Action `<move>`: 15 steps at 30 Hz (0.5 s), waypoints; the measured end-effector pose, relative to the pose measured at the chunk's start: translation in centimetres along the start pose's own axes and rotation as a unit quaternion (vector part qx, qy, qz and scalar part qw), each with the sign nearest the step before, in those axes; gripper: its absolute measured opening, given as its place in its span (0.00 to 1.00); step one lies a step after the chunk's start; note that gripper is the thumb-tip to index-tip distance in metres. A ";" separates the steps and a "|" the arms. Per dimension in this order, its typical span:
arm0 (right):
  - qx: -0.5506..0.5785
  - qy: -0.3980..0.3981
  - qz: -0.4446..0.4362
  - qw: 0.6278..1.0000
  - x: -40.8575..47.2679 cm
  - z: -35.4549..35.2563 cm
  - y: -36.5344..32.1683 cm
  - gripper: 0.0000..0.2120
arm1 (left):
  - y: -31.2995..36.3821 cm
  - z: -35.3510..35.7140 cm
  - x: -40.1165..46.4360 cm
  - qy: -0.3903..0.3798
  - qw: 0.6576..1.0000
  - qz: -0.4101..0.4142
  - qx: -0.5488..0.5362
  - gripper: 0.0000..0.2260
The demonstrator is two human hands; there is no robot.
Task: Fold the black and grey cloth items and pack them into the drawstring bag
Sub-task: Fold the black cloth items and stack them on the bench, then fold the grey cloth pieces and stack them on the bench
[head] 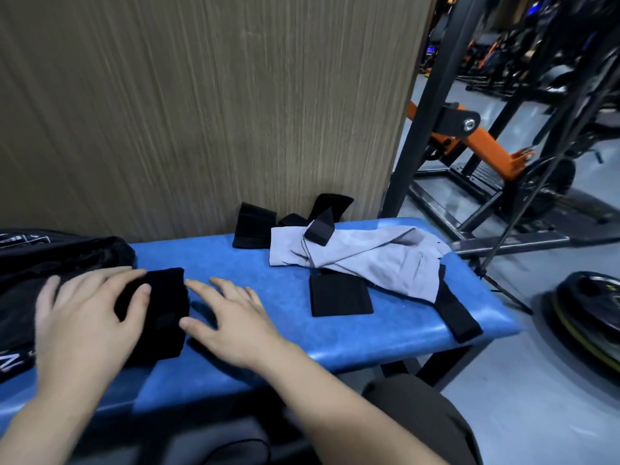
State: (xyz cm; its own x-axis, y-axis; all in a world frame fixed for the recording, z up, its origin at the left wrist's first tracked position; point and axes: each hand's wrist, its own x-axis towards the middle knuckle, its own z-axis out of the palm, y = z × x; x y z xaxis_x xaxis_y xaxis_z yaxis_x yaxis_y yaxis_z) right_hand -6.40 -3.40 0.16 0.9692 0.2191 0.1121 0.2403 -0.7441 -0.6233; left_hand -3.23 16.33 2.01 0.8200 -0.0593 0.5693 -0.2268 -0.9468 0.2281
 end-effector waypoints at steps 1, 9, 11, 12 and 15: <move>-0.011 0.009 -0.001 1.000 -0.5 -0.7 0.6 0.27 | 1.1 -0.4 0.1 0.010 1.000 0.004 -0.006 0.18; -0.090 0.083 0.036 0.992 -5.5 -8.1 7.0 0.24 | 9.7 1.6 1.2 -0.045 0.993 0.073 -0.079 0.19; -0.093 0.108 0.051 0.988 -7.0 -9.9 9.0 0.24 | 12.0 2.8 1.3 -0.058 0.990 0.085 -0.094 0.19; -0.095 0.116 0.059 0.987 -7.7 -10.7 9.9 0.25 | 13.2 3.5 1.3 -0.065 0.989 0.089 -0.102 0.18; -0.086 0.142 0.091 0.982 -9.6 -12.7 12.5 0.26 | 16.7 5.4 1.4 -0.079 0.983 0.107 -0.129 0.18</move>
State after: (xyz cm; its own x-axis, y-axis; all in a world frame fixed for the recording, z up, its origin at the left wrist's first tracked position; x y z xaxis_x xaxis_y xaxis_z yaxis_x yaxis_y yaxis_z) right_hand -11.99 -22.82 1.19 0.9668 -0.0938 0.2378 0.0438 -0.8556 -0.5157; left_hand -3.03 -1.25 2.41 0.8054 -0.3164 0.5012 -0.5124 -0.7968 0.3203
